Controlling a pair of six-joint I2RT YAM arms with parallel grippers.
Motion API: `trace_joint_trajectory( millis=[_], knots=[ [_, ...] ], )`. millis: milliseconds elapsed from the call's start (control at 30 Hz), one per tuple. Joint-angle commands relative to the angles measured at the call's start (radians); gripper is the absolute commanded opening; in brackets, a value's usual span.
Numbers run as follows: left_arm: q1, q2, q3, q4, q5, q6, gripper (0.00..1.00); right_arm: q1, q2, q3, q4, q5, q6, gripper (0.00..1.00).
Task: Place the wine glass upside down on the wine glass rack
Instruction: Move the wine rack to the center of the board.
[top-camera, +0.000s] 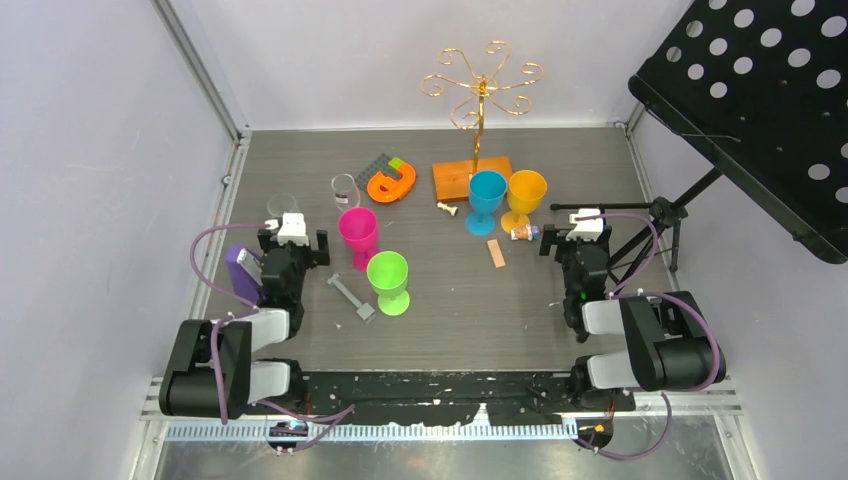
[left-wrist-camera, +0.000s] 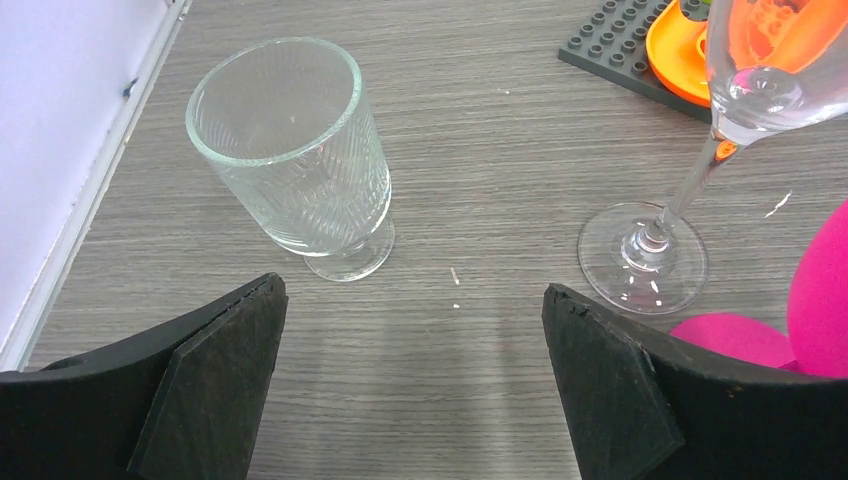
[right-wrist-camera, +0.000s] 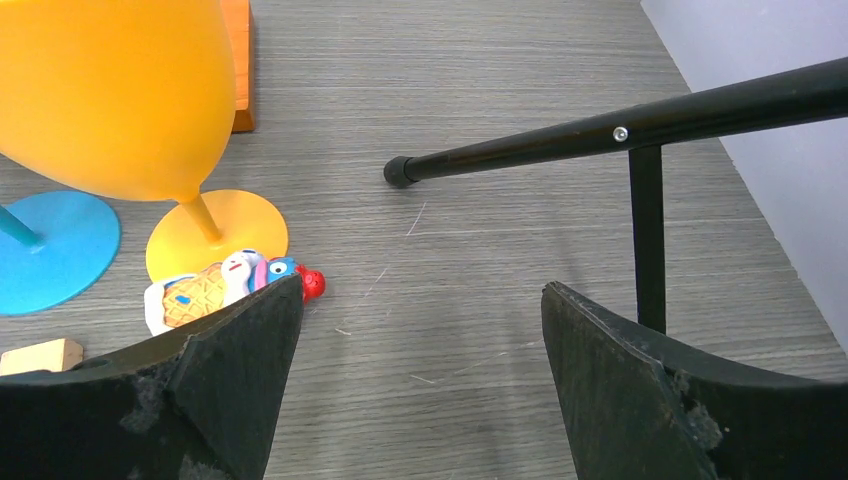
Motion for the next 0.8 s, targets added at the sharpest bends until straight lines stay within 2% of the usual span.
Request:
trace_joint_trajectory(
  millis=[0, 533, 767],
  knots=[
    [0.009, -0.003, 0.027, 0.071, -0.02, -0.006, 0.99, -0.002, -0.005, 0.031, 0.059, 0.024, 0.014, 0.95],
    [0.008, -0.023, 0.026, 0.067, -0.045, -0.021, 0.99, -0.002, -0.004, 0.03, 0.059, 0.027, 0.013, 0.95],
    [0.005, -0.171, 0.133, -0.245, -0.125, -0.047, 0.99, 0.0, -0.004, 0.029, 0.06, 0.028, 0.013, 0.95]
  ],
)
